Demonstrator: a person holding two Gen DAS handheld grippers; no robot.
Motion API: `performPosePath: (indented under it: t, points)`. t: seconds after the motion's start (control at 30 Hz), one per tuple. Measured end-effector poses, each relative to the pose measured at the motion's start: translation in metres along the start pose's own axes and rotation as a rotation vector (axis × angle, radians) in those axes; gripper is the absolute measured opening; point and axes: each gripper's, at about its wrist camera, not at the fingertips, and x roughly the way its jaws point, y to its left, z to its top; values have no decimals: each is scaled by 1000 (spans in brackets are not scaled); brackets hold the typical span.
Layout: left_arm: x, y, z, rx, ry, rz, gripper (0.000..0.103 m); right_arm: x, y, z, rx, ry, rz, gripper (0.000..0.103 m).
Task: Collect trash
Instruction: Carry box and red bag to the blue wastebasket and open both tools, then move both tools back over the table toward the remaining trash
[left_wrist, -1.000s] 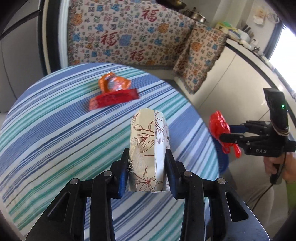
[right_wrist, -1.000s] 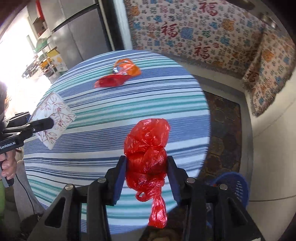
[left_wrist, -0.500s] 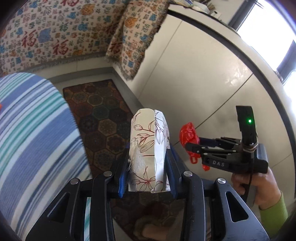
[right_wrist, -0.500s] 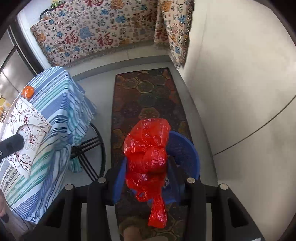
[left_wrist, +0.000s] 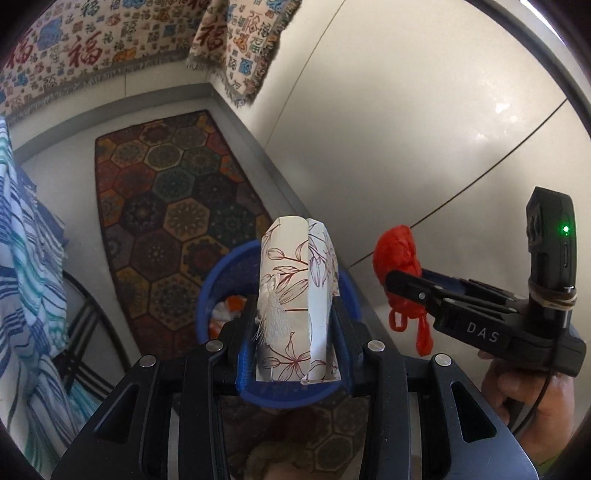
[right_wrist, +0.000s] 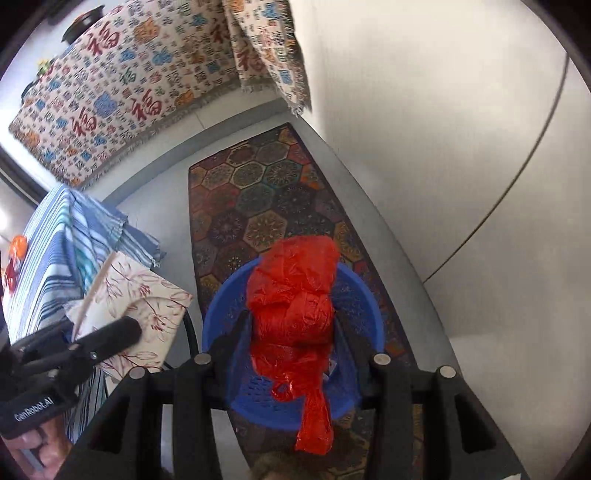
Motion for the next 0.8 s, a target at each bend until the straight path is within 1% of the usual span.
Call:
performPosePath:
  t: [0.1,0.13,0.17,0.2,0.23,0.3,0.37,0.43,0.47,0.5,0.57,0.67,0.73,0.77,0.8]
  points:
    - [11,-6,0,11,8,7,41,3,-7,4,33,-10,10,47]
    - [17,-9,1,12,11,10,45,2,-12,5,52,-22,16,48]
    - [21,-9,2,7,9,13,55,2,-14,6,67,-32,23,53]
    - [27,-9,4,-4,12,11,63,1,-17,7,87,-42,26,61]
    - [29,-9,3,-18,13,7,72,0,-21,7,100,-47,29,62]
    - [29,-8,5,-41,10,-4,72,-4,-25,7,124,-65,28,62]
    - [21,-8,6,-45,-2,-4,72,-12,-25,6,122,-98,1,62]
    - [2,-9,2,-23,-35,8,72,-22,-23,4,109,-154,-30,62]
    - [-8,-10,0,-11,-53,14,72,-22,-23,4,109,-154,-30,62]
    - [-21,-10,-4,3,-72,15,73,-32,-18,4,99,-201,-54,62]
    - [-51,-6,-12,17,-112,19,80,-44,-12,3,91,-252,-60,62]
    - [-98,10,-32,20,-168,35,86,-60,6,6,70,-319,-71,62]
    - [-127,27,-48,25,-190,67,87,-70,24,9,43,-364,-79,62]
    - [-140,38,-57,20,-201,99,89,-70,24,9,43,-364,-79,62]
    - [-152,49,-65,13,-212,132,90,-79,47,11,12,-404,-79,62]
